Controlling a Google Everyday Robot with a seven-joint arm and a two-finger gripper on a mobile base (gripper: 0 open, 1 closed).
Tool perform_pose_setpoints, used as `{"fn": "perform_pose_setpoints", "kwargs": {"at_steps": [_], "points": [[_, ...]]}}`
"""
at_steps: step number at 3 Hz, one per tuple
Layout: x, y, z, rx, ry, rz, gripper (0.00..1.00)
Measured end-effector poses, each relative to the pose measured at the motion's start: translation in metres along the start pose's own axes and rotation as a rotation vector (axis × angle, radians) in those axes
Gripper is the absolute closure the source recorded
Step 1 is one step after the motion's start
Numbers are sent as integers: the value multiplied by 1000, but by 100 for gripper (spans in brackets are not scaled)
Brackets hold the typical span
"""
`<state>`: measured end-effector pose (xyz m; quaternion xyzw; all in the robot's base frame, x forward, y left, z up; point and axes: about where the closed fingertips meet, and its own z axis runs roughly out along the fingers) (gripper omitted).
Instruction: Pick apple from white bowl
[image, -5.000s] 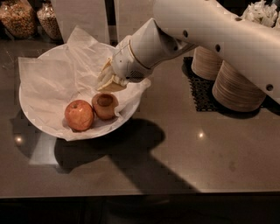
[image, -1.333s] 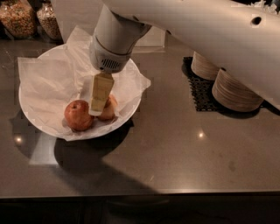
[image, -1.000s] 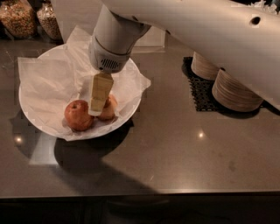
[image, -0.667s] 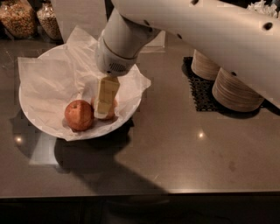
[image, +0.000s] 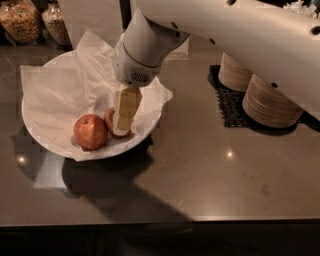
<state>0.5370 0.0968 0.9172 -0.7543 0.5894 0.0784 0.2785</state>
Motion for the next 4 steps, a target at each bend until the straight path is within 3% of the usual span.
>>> {"fn": "perform_pose_setpoints", "kwargs": {"at_steps": [1,2,3,4], "points": [[23,-16,16,5,-14,14,0],[23,-16,17,4,-13,13,0],[11,-8,31,-68,-34,-48,0],[11,-8,31,-68,-34,-48,0]]}}
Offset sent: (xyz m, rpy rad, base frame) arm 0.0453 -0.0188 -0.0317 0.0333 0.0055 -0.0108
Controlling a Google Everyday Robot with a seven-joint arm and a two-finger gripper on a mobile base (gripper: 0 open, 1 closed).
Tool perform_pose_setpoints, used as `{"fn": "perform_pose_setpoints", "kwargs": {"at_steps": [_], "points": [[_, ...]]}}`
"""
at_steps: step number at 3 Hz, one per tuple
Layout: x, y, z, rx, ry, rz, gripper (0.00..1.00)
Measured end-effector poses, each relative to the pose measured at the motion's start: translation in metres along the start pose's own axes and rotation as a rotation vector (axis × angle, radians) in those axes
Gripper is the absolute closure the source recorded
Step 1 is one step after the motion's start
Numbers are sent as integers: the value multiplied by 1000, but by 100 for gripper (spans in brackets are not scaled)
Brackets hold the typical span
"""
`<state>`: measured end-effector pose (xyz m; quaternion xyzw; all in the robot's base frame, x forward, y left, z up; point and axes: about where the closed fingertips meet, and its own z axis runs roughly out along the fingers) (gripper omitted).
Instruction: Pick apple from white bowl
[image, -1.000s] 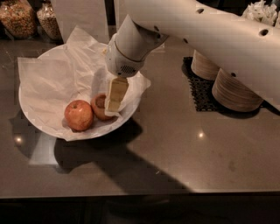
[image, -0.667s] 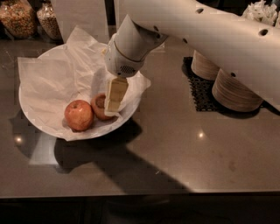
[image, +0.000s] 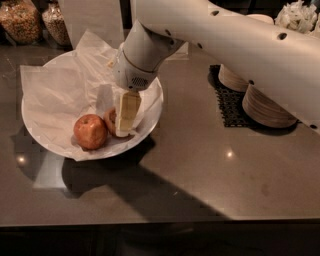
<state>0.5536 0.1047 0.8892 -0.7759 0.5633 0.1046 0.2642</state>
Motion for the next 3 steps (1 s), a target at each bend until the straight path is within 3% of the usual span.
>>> {"fn": "perform_pose_setpoints", "kwargs": {"at_steps": [1,3], "points": [[0,0,0,0,0,0,17],[0,0,0,0,0,0,64]]}}
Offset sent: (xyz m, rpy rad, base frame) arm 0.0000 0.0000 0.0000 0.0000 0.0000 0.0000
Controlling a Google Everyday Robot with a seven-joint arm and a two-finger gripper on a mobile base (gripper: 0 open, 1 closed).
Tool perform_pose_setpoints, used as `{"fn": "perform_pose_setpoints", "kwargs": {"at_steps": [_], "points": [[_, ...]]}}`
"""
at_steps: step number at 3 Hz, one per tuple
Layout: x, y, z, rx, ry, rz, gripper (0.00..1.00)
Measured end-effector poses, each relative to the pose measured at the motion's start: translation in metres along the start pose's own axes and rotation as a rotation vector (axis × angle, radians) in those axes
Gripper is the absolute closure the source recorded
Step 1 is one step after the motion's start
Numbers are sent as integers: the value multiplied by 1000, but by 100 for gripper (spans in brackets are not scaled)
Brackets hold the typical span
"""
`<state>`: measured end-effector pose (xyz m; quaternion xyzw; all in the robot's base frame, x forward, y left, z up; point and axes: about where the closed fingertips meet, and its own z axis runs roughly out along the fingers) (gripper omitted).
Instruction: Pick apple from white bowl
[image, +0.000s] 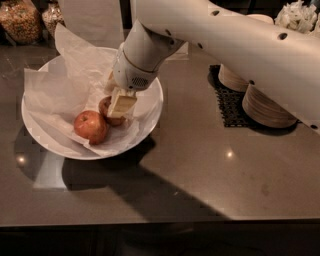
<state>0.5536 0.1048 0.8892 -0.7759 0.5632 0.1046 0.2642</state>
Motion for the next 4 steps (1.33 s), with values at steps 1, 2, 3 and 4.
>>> {"fn": "perform_pose_setpoints", "kwargs": {"at_steps": [1,2,3,4], "points": [[0,0,0,0,0,0,87],[0,0,0,0,0,0,100],[0,0,0,0,0,0,81],[0,0,0,0,0,0,58]]}}
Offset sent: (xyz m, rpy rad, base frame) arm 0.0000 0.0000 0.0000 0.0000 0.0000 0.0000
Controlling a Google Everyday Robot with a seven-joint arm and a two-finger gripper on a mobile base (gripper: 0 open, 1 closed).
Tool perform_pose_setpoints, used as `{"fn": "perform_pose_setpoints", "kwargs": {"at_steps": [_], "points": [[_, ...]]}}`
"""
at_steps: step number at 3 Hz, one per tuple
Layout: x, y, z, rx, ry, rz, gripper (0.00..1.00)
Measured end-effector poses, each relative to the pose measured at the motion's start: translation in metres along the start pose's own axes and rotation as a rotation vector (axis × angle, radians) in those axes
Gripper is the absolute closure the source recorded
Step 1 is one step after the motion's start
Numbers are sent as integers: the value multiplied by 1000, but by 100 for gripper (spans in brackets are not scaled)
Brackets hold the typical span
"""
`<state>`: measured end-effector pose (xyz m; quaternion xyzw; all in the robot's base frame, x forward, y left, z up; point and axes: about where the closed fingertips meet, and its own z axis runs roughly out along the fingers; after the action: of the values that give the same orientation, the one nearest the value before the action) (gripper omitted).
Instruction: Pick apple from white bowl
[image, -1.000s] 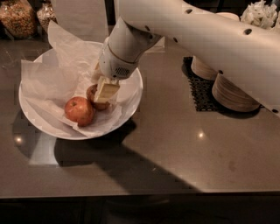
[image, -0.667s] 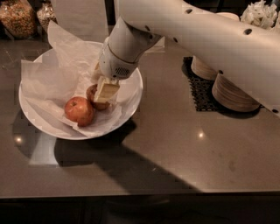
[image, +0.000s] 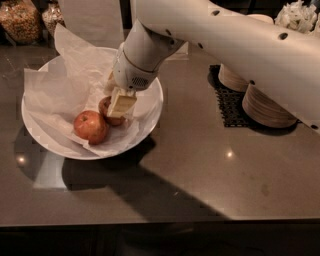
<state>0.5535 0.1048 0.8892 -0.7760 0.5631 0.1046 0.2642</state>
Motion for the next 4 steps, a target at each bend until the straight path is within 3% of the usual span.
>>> {"fn": "perform_pose_setpoints", "kwargs": {"at_steps": [2,3,4], "points": [[0,0,0,0,0,0,11],[0,0,0,0,0,0,0],[0,0,0,-1,-1,-1,0]]}}
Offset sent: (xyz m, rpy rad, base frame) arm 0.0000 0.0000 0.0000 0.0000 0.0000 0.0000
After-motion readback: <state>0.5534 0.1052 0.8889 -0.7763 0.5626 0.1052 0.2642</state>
